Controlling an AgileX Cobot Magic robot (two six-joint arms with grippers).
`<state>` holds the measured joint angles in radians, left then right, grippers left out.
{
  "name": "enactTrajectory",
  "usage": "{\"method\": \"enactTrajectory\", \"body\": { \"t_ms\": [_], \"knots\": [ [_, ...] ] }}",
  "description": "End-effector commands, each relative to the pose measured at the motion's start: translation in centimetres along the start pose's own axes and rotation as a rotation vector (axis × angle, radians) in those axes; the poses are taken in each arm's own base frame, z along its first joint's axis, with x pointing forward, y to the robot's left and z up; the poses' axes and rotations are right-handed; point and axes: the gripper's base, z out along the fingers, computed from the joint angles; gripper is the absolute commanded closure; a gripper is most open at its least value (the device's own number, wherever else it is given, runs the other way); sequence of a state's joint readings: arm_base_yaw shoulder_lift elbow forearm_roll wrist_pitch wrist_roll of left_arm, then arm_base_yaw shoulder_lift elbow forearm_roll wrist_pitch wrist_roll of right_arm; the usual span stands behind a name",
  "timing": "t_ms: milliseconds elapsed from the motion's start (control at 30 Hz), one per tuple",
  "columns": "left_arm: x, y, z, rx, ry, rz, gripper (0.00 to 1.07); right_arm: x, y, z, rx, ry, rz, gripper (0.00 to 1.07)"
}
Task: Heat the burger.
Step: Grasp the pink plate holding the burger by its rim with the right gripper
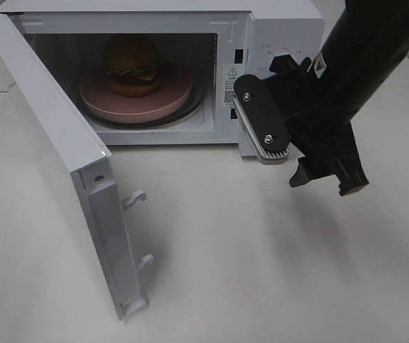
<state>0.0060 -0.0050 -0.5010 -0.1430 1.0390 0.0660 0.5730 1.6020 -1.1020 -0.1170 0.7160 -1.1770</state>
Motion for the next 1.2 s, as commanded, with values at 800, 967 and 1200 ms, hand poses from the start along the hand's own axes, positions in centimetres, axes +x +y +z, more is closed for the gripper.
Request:
{"method": "enactTrajectory", "body": {
  "t_ms": [800, 967, 1200],
  "knots": [
    [0.2, -0.1, -0.2, 0.003, -0.018, -0.002, 0.03, -6.2, -7.0, 2.2, 0.219, -0.096, -0.085, 0.15],
    [0.2, -0.1, -0.2, 0.003, -0.018, -0.002, 0.03, -6.9, -8.1, 4.0, 0.221, -0.099, -0.077, 0.16],
    [0.2, -0.1, -0.2, 0.003, -0.018, -0.002, 0.03, -7.7, -9.2, 5.9, 0.241, -0.112, -0.061, 0.17]
  ]
}}
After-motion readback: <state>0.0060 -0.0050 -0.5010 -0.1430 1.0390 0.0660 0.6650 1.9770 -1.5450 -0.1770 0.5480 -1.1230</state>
